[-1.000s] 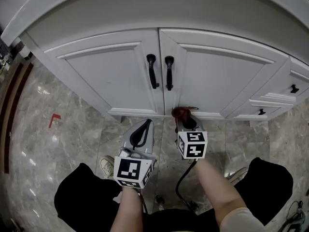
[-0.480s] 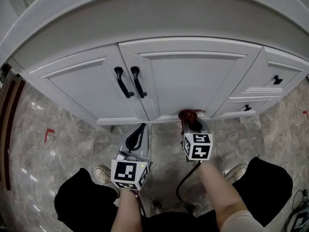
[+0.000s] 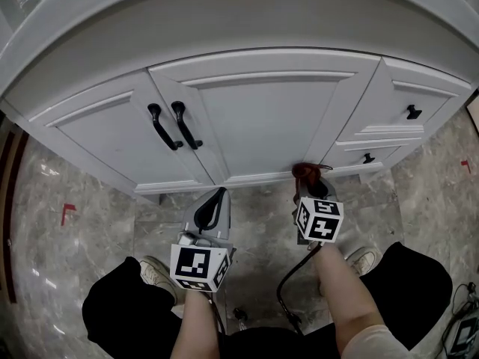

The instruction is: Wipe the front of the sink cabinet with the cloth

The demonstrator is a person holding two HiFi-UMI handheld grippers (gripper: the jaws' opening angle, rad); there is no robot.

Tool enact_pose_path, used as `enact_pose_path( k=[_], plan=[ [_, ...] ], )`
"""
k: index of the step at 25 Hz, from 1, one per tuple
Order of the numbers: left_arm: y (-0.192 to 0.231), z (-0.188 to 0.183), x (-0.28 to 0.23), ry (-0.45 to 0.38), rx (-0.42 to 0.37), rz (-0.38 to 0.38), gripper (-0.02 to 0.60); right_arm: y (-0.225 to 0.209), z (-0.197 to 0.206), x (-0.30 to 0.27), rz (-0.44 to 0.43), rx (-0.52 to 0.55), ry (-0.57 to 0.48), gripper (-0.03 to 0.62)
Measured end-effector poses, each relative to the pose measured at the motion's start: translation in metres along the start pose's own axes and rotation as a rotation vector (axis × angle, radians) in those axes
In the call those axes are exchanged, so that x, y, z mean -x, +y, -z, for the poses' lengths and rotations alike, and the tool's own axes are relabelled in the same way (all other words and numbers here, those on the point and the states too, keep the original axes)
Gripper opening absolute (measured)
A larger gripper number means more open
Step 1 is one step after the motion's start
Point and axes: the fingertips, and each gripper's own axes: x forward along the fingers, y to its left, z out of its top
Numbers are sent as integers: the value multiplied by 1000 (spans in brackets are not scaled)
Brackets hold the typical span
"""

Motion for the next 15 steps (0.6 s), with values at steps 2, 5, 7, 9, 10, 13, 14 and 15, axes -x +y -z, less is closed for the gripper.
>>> enact_pose_path(
  k=[2, 5, 7, 9, 10, 13, 14, 15],
  plan=[
    [-3, -1, 1, -3, 4, -3, 0, -13, 0, 6, 43, -26, -2, 86],
    [-7, -5, 6, -8, 1, -1, 0, -26, -4, 14, 86, -83, -6, 84],
    [-12, -11, 11, -4, -26, 11, 0, -21, -13, 23, 84, -105, -23, 84],
    [-12, -27, 19, -32, -38, 11, 0, -6, -28, 34, 62, -106, -51, 84],
    [-9, -40, 24, -59, -37, 6, 0, 4, -37, 40, 46, -103, -69, 84],
    [5, -81, 48, -143, -37, -21, 0, 44, -71, 63, -12, -86, -142, 84],
    [9, -92, 57, -162, -37, -31, 0, 59, -84, 73, -33, -74, -173, 84],
    [13, -103, 66, -177, -37, -39, 0, 74, -97, 84, -54, -59, -208, 84]
  ],
)
